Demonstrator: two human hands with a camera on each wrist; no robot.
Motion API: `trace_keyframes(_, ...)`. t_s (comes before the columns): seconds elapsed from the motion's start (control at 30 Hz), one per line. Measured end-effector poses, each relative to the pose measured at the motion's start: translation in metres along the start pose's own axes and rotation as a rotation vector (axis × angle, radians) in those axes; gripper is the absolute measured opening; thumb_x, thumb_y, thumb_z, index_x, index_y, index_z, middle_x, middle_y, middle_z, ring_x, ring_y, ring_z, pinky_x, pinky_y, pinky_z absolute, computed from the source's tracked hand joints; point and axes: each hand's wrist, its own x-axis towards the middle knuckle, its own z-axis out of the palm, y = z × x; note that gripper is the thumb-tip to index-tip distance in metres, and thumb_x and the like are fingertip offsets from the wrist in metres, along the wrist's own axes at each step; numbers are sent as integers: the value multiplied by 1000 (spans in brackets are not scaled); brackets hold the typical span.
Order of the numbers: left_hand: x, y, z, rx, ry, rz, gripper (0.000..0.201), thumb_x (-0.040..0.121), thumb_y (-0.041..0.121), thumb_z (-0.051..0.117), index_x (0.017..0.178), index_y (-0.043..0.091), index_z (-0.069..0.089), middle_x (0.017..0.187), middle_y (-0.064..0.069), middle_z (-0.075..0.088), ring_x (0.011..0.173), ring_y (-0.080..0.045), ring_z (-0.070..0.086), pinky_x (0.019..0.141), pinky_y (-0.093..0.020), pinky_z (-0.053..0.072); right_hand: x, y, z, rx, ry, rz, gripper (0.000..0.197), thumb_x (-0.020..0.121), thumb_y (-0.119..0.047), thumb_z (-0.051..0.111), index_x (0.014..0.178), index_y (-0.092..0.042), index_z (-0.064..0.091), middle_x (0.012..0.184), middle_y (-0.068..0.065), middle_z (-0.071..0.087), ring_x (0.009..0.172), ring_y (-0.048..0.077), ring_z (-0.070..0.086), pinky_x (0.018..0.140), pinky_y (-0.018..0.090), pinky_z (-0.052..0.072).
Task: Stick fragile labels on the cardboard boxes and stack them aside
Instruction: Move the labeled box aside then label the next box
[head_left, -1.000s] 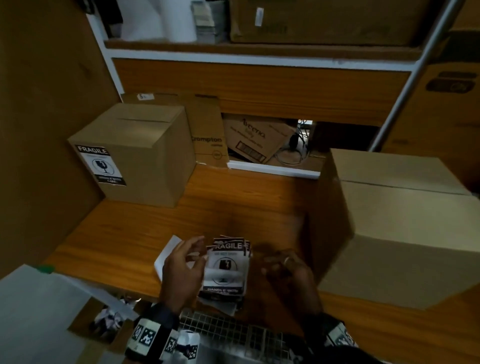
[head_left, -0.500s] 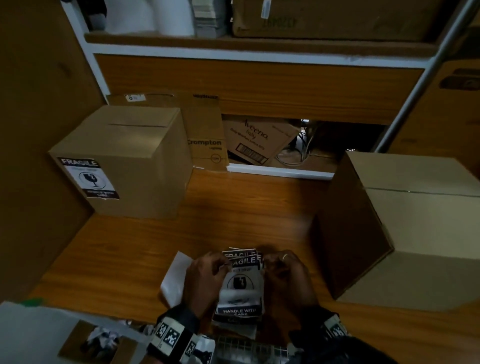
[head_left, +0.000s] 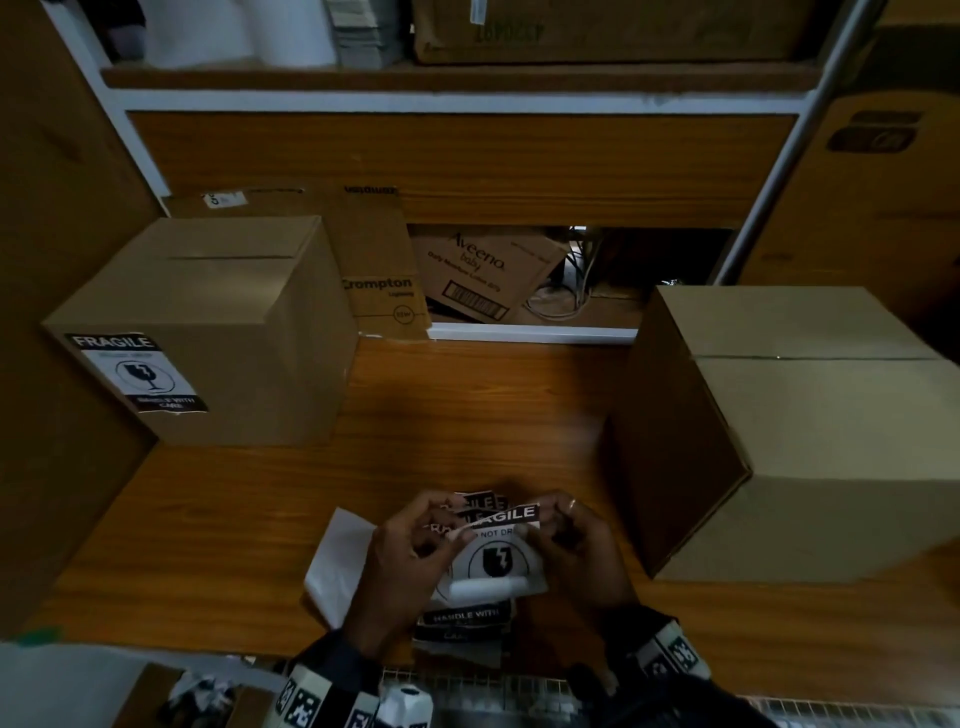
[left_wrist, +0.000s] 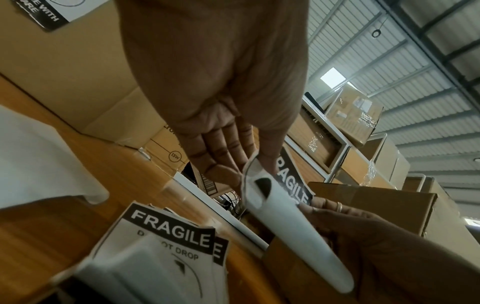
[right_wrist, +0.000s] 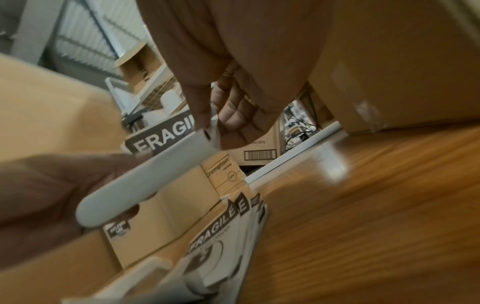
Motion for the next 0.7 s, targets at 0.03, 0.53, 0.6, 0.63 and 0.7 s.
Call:
trace_keyframes(0.03, -1, 2, 2, -42, -4, -30, 28, 89, 15, 76, 114, 26, 68, 97, 5, 75, 81, -14, 74, 67, -34, 62, -2, 0, -5, 32, 29, 8, 13, 91, -6, 73, 91, -18, 67, 80, -5, 73, 75, 6, 69, 70, 21, 55)
trace_keyframes(0.53, -5, 10, 44, -266, -41, -135, 19, 100, 18, 58, 101, 13, 77, 101, -9, 78, 96, -30, 74, 87, -52, 58, -23, 16, -40, 181, 232, 15, 10, 91, -11, 70, 87, -2, 71, 81, 12, 77, 79, 26, 75, 74, 44, 61)
trace_keyframes(0.6, -7, 14, 49, -320, -54, -170, 20, 100, 16, 57, 100, 10, 76, 101, -12, 78, 96, -32, 74, 87, -54, 58, -27, 13, -43, 222, 250, 24, 18, 89, -16, 70, 85, 2, 69, 80, 16, 75, 78, 28, 74, 73, 45, 59)
trace_keyframes(0.63, -8, 17, 50, -351, -64, -183, 20, 99, 15, 57, 100, 9, 76, 101, -14, 77, 96, -34, 73, 87, -54, 58, -29, 12, -44, 225, 250, 23, 20, 90, -17, 70, 84, 1, 68, 80, 17, 74, 78, 30, 73, 72, 47, 59)
trace_keyframes(0.7, -10, 21, 54, -376, -75, -187, 19, 98, 15, 58, 98, 10, 77, 100, -17, 76, 96, -38, 72, 85, -52, 58, -33, 9, -48, 221, 235, 11, 22, 93, -22, 74, 80, -5, 69, 82, 20, 73, 82, 39, 71, 73, 52, 58)
